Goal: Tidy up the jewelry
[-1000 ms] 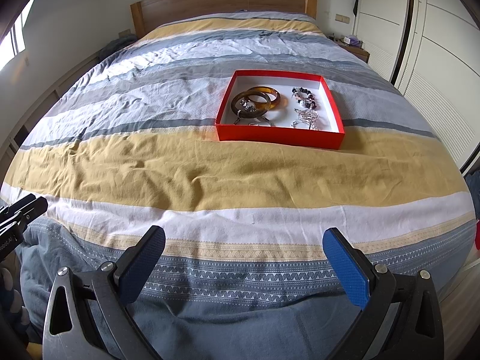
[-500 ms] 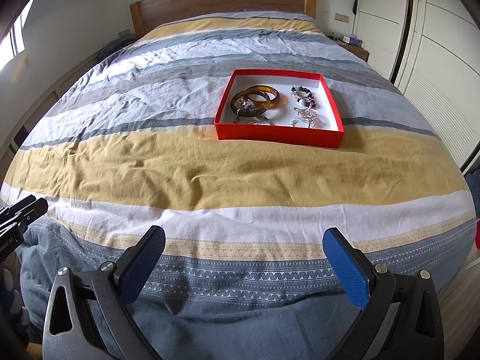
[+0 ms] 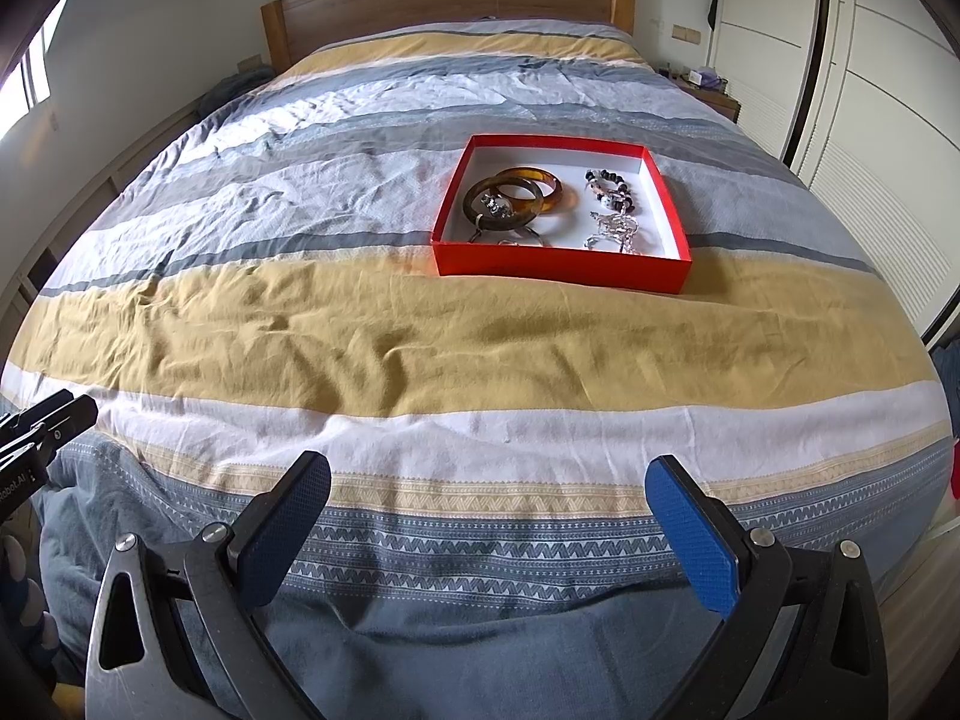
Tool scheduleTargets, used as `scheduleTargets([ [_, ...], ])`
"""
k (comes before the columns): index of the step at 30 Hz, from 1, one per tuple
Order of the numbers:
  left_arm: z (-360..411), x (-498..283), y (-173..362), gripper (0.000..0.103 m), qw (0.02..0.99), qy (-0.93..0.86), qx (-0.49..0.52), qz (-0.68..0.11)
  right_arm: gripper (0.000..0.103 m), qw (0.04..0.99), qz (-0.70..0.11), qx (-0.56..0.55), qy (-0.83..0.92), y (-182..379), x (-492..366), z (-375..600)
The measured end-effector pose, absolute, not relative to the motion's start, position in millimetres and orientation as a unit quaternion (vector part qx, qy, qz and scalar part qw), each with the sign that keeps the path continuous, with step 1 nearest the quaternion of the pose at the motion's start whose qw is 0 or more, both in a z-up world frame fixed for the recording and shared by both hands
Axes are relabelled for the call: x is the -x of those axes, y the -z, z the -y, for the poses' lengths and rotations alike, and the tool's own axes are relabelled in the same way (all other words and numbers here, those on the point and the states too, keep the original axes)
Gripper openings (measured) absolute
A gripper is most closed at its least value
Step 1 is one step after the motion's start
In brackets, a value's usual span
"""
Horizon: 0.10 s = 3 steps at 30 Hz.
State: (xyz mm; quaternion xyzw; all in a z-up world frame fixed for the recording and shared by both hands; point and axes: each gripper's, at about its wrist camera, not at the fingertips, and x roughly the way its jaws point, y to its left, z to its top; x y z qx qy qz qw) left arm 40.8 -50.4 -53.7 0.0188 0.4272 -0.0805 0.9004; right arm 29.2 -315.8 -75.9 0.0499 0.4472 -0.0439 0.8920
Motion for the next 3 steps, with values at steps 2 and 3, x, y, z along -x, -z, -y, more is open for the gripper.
scheduleTargets([
  [2,50.2,-39.9,54.3,0.043,0.900,0.080,-0.019,-0.428,0.103,0.892,-0.447,-0.050,0.044,76.1,-28.9,315.6],
  [3,50.4,-41.0,53.6,0.043,0.900,0.081,-0.019,-0.427,0.103,0.892,-0.447,-0.050,0.044,75.7,-29.2,315.9],
])
